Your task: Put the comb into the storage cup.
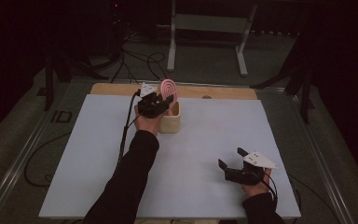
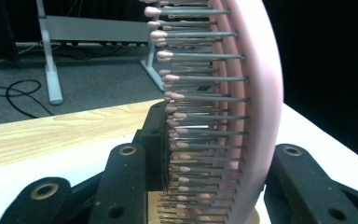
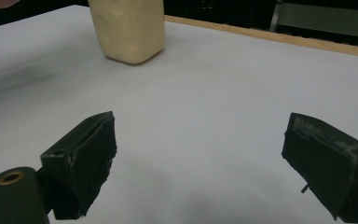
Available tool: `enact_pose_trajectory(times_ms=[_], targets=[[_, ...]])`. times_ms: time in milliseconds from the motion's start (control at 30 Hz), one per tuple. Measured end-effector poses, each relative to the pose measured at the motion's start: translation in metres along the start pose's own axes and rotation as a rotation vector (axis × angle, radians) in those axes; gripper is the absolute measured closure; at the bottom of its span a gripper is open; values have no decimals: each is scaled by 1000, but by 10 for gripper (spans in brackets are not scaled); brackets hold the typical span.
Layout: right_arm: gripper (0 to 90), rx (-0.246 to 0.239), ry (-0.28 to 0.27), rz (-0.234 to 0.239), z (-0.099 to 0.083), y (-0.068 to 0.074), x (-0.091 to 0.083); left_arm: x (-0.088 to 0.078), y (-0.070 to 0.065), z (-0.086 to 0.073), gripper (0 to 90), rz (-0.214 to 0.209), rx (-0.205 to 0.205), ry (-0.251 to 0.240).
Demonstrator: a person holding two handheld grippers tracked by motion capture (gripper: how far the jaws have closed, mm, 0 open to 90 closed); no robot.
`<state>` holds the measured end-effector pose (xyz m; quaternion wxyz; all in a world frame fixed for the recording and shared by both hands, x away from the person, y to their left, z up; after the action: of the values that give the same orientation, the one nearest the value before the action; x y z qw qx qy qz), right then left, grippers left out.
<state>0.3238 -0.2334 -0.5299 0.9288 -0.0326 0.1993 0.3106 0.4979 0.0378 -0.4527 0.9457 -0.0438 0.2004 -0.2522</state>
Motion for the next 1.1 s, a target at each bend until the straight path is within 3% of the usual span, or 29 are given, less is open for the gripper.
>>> enact_pose_trajectory(times_ms=[1100], targets=[[96, -1, 2, 4, 0, 0, 1, 2, 18, -3, 597, 23, -3, 38]])
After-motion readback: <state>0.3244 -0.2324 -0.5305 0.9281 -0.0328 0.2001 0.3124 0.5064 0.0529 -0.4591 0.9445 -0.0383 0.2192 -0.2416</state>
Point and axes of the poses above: each handheld gripper's, and its own axes: x roughly forward along the jaws, z roughly out of its top, y roughly to its left, the point moved 7 cm from there along x, roughly forward along the jaws, and after that the axes turned 5 degrees about z, right-handed, at the moved point
